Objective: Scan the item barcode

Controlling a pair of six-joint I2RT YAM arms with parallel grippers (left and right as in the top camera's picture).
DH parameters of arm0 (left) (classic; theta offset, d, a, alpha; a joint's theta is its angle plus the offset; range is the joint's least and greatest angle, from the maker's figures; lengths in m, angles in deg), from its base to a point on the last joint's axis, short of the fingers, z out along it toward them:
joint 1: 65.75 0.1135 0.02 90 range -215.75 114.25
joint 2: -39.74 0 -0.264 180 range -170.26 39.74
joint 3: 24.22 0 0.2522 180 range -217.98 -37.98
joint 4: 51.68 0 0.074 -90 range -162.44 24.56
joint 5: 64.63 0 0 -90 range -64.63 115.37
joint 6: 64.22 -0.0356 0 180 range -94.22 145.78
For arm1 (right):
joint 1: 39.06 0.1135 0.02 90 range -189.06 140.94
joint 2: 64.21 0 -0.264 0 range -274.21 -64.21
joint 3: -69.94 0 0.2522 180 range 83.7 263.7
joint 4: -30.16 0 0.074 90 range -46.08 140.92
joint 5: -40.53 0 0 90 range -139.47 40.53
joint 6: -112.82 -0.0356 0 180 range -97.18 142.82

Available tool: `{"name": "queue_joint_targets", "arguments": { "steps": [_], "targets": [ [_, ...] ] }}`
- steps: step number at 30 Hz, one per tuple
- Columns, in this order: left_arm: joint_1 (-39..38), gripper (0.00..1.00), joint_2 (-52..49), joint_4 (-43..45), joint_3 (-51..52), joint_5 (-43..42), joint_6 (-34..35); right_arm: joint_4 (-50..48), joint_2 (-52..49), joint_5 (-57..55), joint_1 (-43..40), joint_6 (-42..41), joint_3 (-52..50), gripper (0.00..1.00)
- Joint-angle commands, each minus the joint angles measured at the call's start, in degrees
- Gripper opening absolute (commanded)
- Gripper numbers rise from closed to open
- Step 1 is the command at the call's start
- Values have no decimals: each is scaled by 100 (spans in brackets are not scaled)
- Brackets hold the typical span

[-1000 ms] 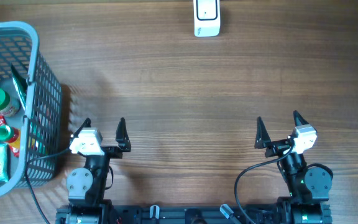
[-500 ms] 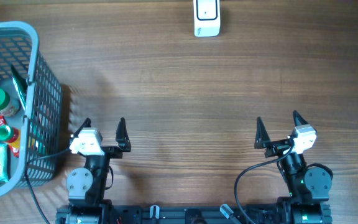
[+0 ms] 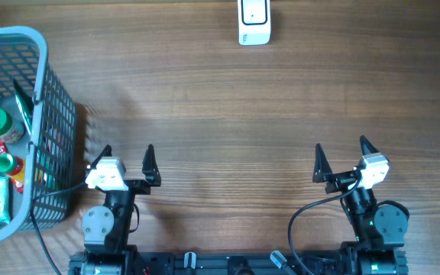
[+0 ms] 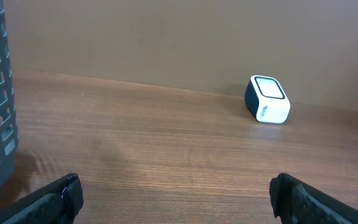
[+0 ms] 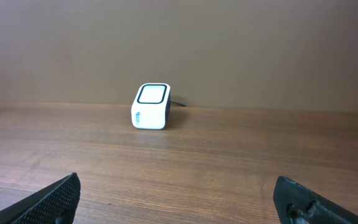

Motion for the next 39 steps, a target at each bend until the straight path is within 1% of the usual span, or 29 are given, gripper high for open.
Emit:
{"name": "queue_joint_targets", "arguments": {
  "steps": [1,14,16,19,20,21,22,25,28,31,32,33,34,37,39],
  "targets": [
    [50,100,28,0,46,-9,-92,-28,61,-76,28,68,-7,100],
    [48,100,28,2,46,-76,-92,-28,61,-76,28,70,-7,100],
    [48,100,28,240,46,-85,-109,-28,61,-76,28,70,-7,100],
    [44,100,28,857,15,-1032,-109,-28,61,-76,28,70,-7,100],
    [44,100,28,960,-57,-1427,-76,-28,61,-79,28,68,-7,100],
    [44,100,28,970,-142,-1644,37,-28,61,-76,28,70,-7,100],
    [44,100,17,970,-260,-1821,223,-28,61,-76,28,70,-7,100],
    [44,100,-98,966,-715,-2277,365,-28,61,-76,28,68,-7,100],
    [44,100,-479,898,-1456,-2354,387,-28,61,-76,28,68,-7,100],
    [44,100,-1104,551,-2295,-2354,387,-28,61,-76,28,68,-7,100],
    [44,100,-1412,323,-2664,-2356,385,-28,61,-76,28,68,-7,99],
    [44,100,-1862,-50,-3217,-2358,387,-26,61,-76,28,68,-7,100],
    [44,100,-2116,-289,-3541,-2356,387,-28,61,-76,28,68,-7,100],
    [44,100,-2962,-1349,-4734,-2356,481,-28,61,-76,28,70,-7,100],
    [44,100,-3519,-2474,-5600,-2555,490,-28,61,-76,28,70,-7,100]
  ]
}}
